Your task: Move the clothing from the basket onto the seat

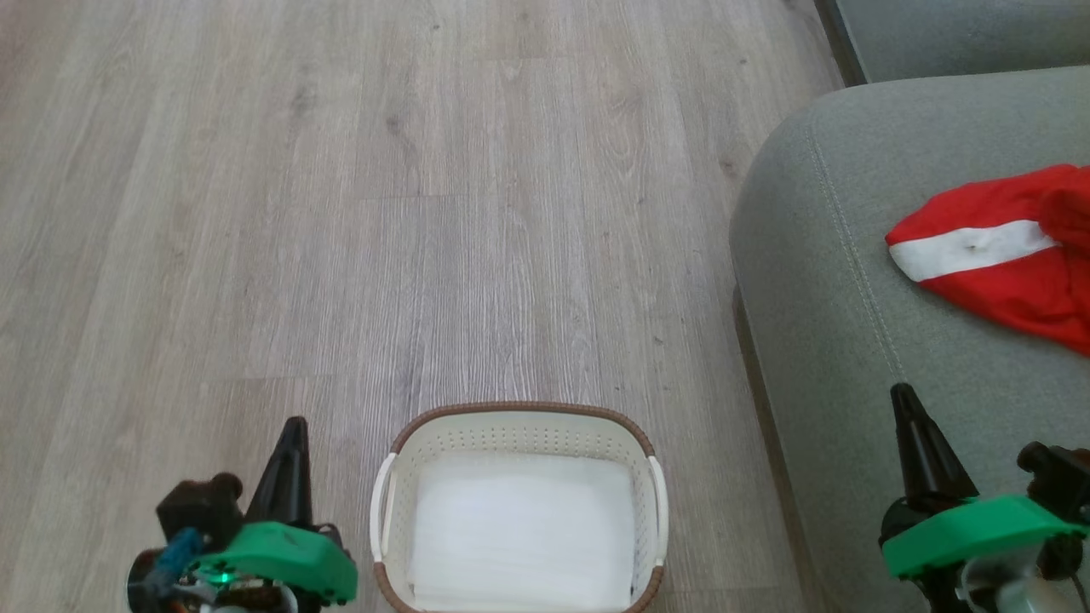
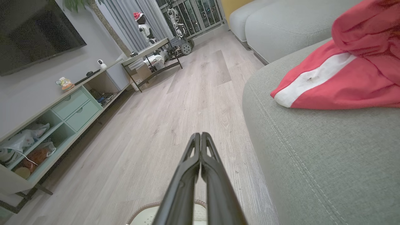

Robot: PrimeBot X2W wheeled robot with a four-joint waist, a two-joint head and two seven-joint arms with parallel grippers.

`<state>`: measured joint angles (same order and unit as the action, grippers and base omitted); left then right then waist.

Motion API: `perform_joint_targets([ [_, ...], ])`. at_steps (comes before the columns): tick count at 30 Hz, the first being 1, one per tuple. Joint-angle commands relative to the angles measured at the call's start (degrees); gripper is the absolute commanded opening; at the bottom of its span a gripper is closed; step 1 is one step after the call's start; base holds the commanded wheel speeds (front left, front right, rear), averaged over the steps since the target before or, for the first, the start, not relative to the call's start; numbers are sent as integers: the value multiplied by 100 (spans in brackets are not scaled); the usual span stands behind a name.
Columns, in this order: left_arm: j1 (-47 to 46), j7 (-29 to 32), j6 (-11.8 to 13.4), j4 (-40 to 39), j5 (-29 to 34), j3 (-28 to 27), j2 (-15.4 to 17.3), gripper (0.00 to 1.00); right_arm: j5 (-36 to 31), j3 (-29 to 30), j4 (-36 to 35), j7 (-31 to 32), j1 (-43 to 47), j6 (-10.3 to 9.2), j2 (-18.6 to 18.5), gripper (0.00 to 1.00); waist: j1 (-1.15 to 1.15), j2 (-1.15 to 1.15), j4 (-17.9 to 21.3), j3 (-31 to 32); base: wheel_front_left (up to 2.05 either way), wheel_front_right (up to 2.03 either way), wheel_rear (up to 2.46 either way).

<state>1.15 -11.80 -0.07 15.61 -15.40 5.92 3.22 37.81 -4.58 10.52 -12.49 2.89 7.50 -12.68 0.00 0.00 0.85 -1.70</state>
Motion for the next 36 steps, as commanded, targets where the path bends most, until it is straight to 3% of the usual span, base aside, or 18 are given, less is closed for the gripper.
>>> perform_joint_targets([
  [1, -275, 26, -40, -181, -141, -116, 3, 0, 121, 74, -146, 48, -248, 0, -30, 0, 0, 0, -1, 1, 0, 0, 0],
  [36, -414, 582, -258, -176, -2478, -462, -9, 0, 1801, 356, 6, 590, -449, 0, 254, 0, 0, 0, -27, 48, 0, 0, 0],
])
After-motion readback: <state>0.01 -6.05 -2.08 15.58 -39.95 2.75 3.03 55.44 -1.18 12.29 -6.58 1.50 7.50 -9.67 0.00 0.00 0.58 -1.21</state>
